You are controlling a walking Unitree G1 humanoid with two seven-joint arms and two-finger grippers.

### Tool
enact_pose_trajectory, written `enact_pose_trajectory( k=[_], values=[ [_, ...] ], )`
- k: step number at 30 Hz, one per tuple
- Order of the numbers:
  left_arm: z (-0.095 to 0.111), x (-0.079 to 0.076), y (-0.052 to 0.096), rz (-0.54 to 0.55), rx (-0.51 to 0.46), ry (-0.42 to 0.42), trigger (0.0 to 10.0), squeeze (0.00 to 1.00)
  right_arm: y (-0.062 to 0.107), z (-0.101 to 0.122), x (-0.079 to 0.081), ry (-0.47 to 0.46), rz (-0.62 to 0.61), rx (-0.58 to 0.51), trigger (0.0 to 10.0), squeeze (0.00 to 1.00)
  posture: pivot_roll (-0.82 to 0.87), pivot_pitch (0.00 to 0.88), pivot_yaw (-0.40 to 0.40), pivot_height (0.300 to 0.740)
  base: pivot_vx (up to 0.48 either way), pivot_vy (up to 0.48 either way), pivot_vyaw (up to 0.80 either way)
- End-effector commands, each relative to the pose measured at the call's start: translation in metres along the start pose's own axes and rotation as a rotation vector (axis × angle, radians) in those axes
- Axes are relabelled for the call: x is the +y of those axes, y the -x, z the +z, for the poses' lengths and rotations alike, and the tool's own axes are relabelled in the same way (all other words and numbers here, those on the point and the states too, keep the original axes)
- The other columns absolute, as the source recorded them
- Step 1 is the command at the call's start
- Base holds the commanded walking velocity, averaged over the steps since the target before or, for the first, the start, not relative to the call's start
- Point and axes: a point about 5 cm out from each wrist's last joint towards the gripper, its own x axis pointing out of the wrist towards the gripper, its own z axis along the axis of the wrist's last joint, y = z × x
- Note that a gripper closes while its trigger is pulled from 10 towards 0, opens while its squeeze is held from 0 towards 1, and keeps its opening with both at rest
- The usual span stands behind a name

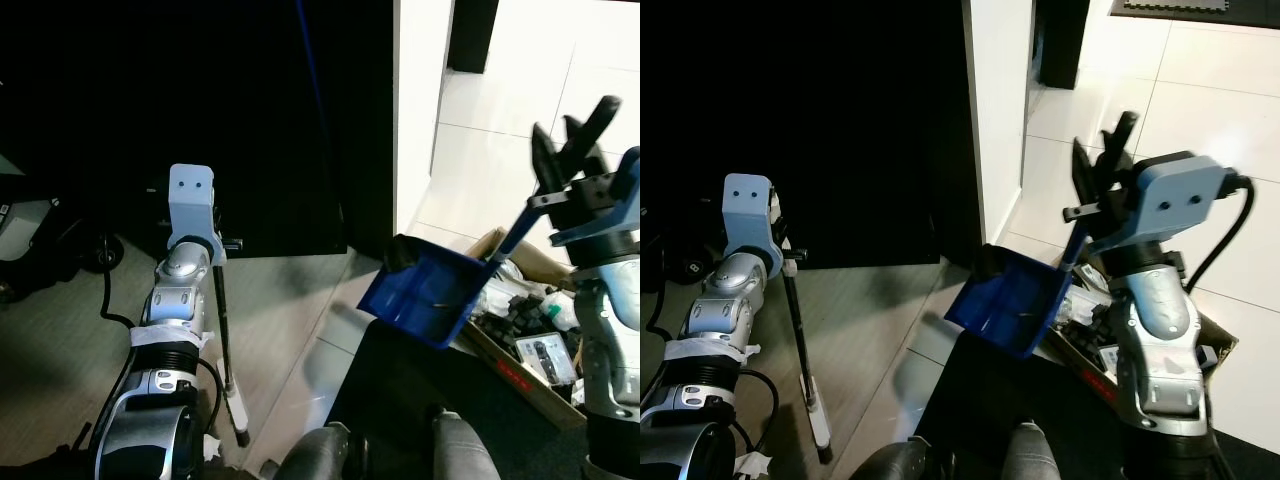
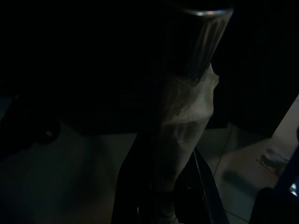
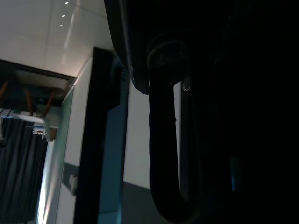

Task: Sweep floor

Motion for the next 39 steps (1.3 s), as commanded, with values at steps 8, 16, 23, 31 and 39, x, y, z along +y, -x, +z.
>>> enact_pose_trajectory(
  k=[8, 16, 23, 31, 39],
  values=[
    [-0.001, -0.008, -0.004, -0.023, -0.003, -0.022, 10.0, 0.00, 0.004, 0.027, -0.027, 0.098, -0.076, -0.066, 10.0, 0.00, -0.22, 0.107, 0.185, 0.740, 0.000, 0.000, 0.00],
    [-0.005, -0.011, -0.004, -0.032, 0.006, -0.024, 10.0, 0.00, -0.004, 0.036, -0.060, 0.217, -0.109, -0.076, 10.0, 0.00, -0.22, 0.111, 0.184, 0.740, 0.000, 0.000, 0.00],
    [-0.009, -0.011, -0.004, -0.032, 0.012, -0.026, 10.0, 0.00, -0.027, 0.031, -0.070, 0.326, -0.022, -0.041, 10.0, 0.00, -0.21, 0.110, 0.170, 0.740, 0.000, 0.000, 0.00],
    [-0.014, -0.007, -0.002, -0.013, 0.019, -0.021, 10.0, 0.00, -0.053, 0.017, -0.052, 0.447, 0.163, -0.027, 10.0, 0.00, -0.19, 0.109, 0.153, 0.740, 0.000, 0.000, 0.00],
    [-0.018, -0.004, 0.000, 0.005, 0.023, -0.020, 10.0, 0.00, -0.072, 0.003, -0.009, 0.581, 0.445, -0.064, 10.0, 0.00, -0.17, 0.108, 0.139, 0.740, 0.000, 0.000, 0.00]
  ],
)
